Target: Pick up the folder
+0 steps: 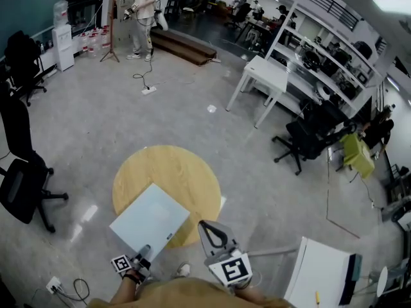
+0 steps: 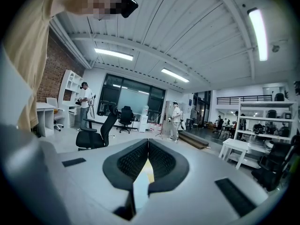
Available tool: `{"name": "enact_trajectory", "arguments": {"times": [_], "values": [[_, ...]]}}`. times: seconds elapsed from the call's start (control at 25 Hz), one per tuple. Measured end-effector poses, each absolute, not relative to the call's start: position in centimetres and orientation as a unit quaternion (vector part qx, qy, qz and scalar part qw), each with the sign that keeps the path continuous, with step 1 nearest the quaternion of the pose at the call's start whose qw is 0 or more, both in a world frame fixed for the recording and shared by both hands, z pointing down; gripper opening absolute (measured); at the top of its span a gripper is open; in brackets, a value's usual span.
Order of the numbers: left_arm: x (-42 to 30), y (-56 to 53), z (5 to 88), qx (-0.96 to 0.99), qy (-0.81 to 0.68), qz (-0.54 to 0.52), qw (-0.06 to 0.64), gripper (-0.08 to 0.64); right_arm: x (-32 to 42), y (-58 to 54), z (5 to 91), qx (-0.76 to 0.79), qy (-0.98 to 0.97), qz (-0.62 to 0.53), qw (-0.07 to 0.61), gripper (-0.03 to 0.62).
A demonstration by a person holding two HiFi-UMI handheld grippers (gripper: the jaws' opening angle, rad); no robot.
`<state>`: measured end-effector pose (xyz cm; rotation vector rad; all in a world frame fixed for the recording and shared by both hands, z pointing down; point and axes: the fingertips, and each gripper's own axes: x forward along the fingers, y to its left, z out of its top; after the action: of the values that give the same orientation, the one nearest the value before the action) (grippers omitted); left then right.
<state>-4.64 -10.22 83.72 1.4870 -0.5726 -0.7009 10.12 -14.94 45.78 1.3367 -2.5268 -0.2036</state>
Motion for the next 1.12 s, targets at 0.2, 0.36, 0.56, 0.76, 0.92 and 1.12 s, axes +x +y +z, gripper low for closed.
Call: {"name": "enact_trajectory", "arguments": {"times": [0.2, 0.36, 0.56, 0.76, 0.92, 1.12], "values": [[-4.6, -11.0, 83.5, 0.657, -0.25, -0.305, 0.642, 0.293, 10.6, -15.1, 45.9, 0.468, -0.87, -0.071, 0.142, 0.0], [-4.9, -11.3, 83.0, 0.66, -0.253, -0.304, 0.639, 0.291, 11.1, -15.1, 45.2, 0.478, -0.865, -0.069, 0.134, 0.0], [-4.6, -11.7, 82.1, 0.668, -0.252, -0.304, 0.631, 0.29, 12.3, -14.8, 45.1, 0.488, -0.861, -0.067, 0.128, 0.0], [-4.6, -12.2, 81.5, 0.679, -0.25, -0.295, 0.624, 0.29, 12.7, -14.9, 45.5, 0.492, -0.86, -0.06, 0.125, 0.0], [-4.7, -12.4, 80.8, 0.681, -0.243, -0.301, 0.622, 0.29, 12.7, -15.0, 45.4, 0.492, -0.86, -0.064, 0.118, 0.0], [-4.7, -12.9, 79.4, 0.672, -0.236, -0.333, 0.618, 0.291, 13.2, -15.1, 45.5, 0.494, -0.86, -0.058, 0.115, 0.0]]}}
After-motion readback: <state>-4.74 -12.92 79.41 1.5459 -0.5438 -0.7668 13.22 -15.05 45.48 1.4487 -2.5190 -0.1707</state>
